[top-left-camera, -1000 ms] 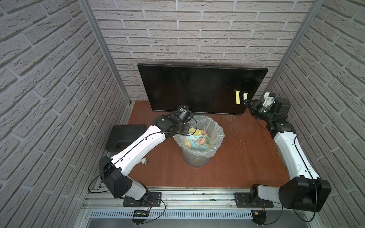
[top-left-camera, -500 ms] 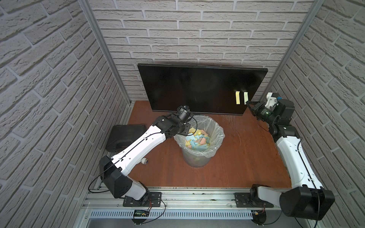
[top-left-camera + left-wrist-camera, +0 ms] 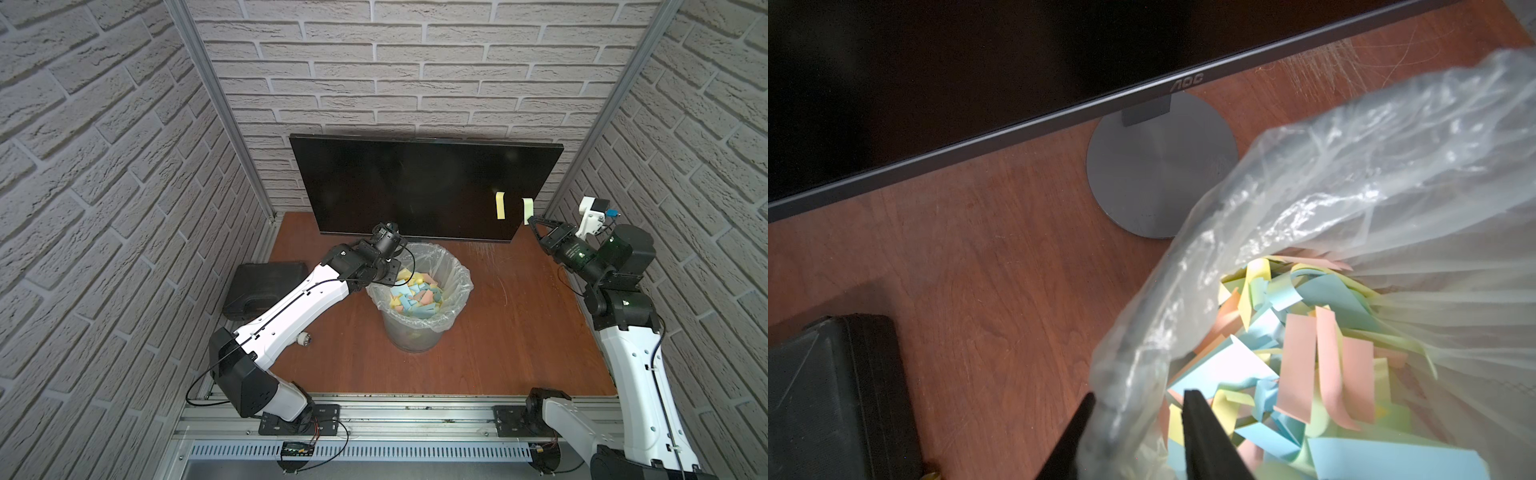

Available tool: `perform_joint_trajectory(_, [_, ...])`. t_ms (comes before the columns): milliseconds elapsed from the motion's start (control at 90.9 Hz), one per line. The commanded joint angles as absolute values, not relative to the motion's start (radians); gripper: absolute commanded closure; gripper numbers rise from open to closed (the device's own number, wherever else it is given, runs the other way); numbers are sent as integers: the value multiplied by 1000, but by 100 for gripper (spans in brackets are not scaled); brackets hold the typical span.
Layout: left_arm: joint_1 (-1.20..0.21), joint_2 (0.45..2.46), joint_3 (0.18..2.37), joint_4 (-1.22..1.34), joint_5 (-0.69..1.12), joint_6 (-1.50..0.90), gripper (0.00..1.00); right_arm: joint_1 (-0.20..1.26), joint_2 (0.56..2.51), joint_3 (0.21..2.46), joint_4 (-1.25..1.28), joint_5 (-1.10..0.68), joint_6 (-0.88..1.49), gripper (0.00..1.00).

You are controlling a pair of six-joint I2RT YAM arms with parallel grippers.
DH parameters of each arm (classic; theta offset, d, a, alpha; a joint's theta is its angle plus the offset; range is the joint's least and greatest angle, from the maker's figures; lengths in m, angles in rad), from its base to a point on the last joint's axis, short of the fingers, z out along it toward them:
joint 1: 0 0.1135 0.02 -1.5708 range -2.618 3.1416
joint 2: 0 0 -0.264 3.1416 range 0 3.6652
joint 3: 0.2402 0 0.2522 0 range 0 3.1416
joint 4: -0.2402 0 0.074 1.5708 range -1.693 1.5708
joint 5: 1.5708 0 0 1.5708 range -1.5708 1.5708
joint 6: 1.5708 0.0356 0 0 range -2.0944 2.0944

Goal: Remove the sticky note from the monitor
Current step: Place the sticky note in the trash bin.

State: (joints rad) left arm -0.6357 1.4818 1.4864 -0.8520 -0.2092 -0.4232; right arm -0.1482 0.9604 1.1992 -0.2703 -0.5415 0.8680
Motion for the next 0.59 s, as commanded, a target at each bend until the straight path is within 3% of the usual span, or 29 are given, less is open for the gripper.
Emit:
perform_joint_trajectory(0, [-634, 1464, 1471, -826, -189, -428, 64, -68, 930, 1177, -243, -571, 812, 97])
perform_joint_trajectory(374, [-636, 1449, 1471, -828, -196, -431, 65, 490, 1043, 1215, -507, -313, 460, 97])
perform_joint_trajectory(583, [-636, 1450, 1475, -829, -196, -431, 65, 690, 1208, 1298, -674, -113, 333, 97])
